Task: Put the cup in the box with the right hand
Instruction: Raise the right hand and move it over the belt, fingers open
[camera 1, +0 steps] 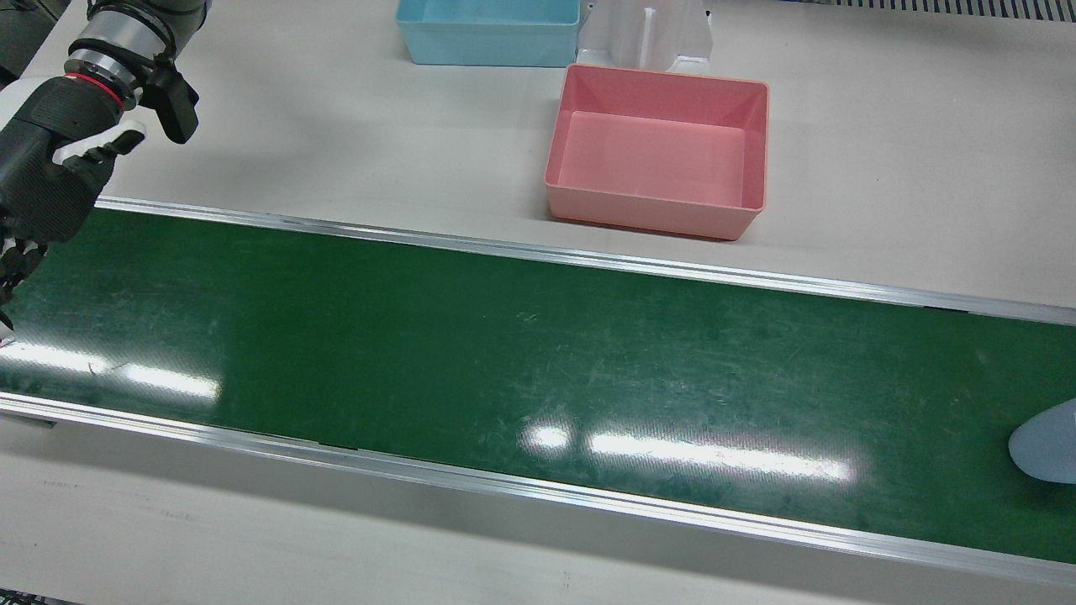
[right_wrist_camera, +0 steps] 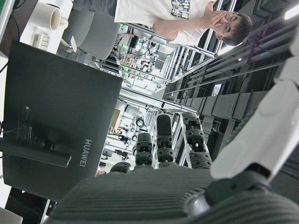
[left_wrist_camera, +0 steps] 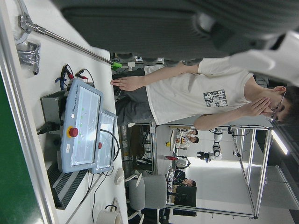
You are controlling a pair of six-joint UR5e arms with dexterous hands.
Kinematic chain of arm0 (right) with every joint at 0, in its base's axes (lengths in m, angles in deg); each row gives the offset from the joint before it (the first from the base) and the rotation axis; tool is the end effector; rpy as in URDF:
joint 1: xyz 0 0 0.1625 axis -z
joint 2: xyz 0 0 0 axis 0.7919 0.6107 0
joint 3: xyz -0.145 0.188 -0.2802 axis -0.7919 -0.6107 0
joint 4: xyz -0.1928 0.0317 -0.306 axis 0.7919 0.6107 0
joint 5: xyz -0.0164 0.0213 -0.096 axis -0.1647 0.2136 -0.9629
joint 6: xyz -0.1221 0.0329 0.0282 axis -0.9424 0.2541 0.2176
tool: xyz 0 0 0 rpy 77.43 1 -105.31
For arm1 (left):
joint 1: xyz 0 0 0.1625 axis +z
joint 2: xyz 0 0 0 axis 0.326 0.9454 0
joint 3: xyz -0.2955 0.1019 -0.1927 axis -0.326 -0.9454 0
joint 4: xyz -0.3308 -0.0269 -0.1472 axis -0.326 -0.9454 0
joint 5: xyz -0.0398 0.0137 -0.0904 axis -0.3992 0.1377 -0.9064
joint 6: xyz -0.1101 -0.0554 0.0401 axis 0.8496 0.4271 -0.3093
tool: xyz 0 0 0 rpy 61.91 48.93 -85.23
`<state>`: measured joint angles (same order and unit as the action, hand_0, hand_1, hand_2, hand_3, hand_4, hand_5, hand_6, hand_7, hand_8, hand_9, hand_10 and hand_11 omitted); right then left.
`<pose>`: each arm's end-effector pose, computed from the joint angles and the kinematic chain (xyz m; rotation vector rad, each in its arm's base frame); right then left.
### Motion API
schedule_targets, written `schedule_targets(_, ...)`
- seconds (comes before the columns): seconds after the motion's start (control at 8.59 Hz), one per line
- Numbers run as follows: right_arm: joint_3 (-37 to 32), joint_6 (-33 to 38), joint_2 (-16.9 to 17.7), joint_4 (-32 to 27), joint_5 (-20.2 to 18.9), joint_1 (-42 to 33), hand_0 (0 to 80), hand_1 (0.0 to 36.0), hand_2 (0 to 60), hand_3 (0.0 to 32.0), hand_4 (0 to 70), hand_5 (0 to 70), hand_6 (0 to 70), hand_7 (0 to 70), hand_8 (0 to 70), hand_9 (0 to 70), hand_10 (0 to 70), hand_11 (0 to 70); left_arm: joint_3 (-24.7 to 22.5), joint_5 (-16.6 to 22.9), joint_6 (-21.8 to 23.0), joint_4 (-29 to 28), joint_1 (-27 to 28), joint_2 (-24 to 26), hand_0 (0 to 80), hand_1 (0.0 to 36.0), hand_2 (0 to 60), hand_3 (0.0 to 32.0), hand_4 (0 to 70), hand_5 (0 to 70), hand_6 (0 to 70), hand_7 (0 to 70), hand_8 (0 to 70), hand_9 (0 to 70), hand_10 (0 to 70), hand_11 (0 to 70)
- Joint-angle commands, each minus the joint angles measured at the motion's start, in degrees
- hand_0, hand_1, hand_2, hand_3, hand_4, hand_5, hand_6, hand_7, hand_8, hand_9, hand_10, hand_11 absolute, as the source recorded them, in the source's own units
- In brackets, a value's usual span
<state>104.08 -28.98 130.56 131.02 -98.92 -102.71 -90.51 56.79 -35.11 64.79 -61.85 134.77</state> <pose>-0.0988 -0.4713 0.4029 0.4089 -2.1898 2.0382 -0.0158 -0.5460 0.4950 -0.3974 2.0935 -1.8972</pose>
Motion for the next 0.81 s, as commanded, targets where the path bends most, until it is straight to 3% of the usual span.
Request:
schedule_targets(0.0,-4.17,0.12,1.43,-8.50,2.01,2.88,31.0,0.0,0.0,0.0,7.2,1.3,8.1,36.9,8.1,18.1,0.0,0.0,0.07,0.00,0.00,-0.07,-0.07,-0.03,0.0,0.0,0.0,0.0,0.0,0.0,0.0,0.0,0.0,0.0,0.0,0.0)
schedule_targets(0.23,-4.19,0.12,1.17,-8.80,2.01,3.50,39.6,0.0,0.0,0.0,10.1,1.9,8.7,40.0,8.2,18.6,0.0,0.0,-0.02,0.00,0.00,0.01,0.02,0.05,0.0,0.0,0.0,0.0,0.0,0.0,0.0,0.0,0.0,0.0,0.0,0.0)
schedule_targets(0.7,-3.31,1.00,1.43,-8.62,1.75,3.58,42.3,0.0,0.0,0.0,13.7,2.2,9.3,42.8,8.5,19.6,0.0,0.0,-0.02,0.00,0.00,0.01,0.01,0.05,0.0,0.0,0.0,0.0,0.0,0.0,0.0,0.0,0.0,0.0,0.0,0.0)
